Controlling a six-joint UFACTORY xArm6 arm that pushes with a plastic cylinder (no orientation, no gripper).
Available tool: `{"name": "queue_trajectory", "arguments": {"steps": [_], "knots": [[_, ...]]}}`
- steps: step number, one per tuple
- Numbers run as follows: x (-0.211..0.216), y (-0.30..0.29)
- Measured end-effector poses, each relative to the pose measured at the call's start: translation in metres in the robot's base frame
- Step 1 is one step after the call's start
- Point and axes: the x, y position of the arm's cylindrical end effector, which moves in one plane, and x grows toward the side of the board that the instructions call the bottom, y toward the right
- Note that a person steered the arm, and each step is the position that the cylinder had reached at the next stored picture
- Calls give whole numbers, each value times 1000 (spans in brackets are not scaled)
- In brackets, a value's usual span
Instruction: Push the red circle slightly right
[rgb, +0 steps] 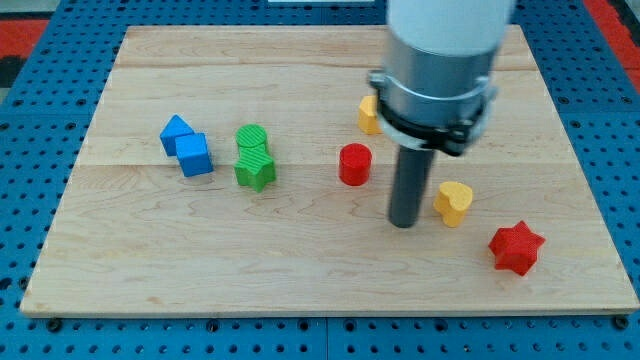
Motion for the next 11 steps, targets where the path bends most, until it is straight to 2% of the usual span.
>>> {"name": "queue_trajectory", "arguments": {"steps": [3, 4, 5, 6, 8, 9, 10, 11], "knots": [[-24, 73], [-21, 7], [-11, -33], [17, -82], [-49, -100], [-71, -32], [-73, -13], [-75, -52]]}}
